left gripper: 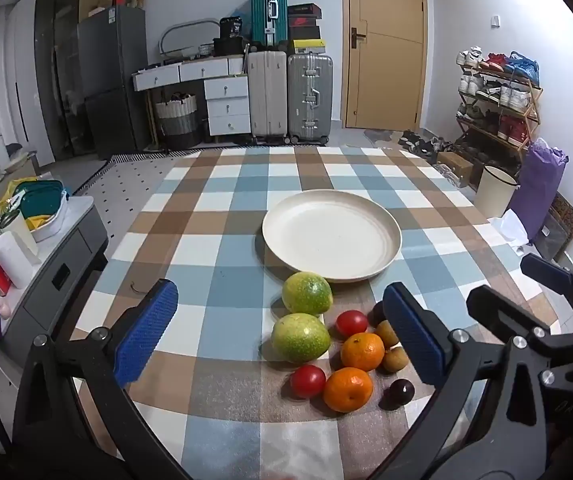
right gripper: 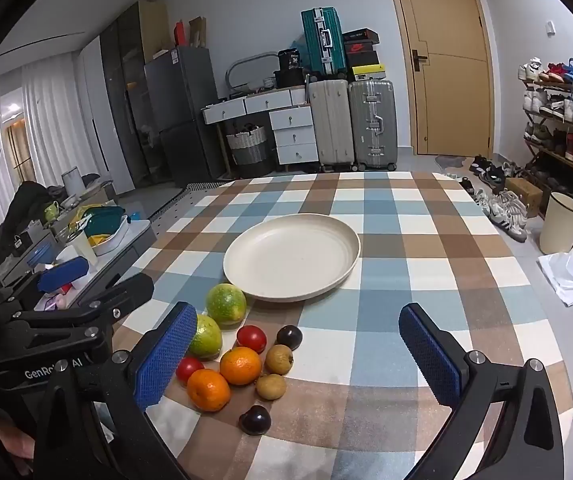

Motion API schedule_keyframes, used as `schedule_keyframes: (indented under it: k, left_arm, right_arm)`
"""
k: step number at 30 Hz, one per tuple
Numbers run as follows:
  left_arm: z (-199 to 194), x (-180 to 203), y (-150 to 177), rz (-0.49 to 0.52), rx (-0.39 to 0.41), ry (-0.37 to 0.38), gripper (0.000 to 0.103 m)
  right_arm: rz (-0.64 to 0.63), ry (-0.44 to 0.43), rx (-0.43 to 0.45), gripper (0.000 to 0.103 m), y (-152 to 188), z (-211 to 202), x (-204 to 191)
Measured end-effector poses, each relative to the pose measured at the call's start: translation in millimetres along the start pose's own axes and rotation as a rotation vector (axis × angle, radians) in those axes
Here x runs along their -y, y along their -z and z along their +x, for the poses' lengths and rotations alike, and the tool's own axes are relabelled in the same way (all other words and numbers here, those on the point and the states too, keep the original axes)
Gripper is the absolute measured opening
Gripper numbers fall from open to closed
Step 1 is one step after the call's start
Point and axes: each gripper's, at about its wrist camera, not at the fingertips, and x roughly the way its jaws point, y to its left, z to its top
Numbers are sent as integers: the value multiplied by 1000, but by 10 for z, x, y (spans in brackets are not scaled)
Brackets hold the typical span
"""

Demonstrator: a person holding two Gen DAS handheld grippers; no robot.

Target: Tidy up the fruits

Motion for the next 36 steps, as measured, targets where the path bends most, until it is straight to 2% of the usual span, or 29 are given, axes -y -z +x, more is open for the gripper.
schedule_keyframes:
  k: [8, 36]
  left_arm:
    - [29, 6, -7, -9, -25, 1, 103]
    - [7, -47, 9, -31, 2, 1, 103]
  right_arm:
    - [1, -1, 7, 103, 2, -2, -2]
    - [12, -14, 5, 103, 24, 10, 11]
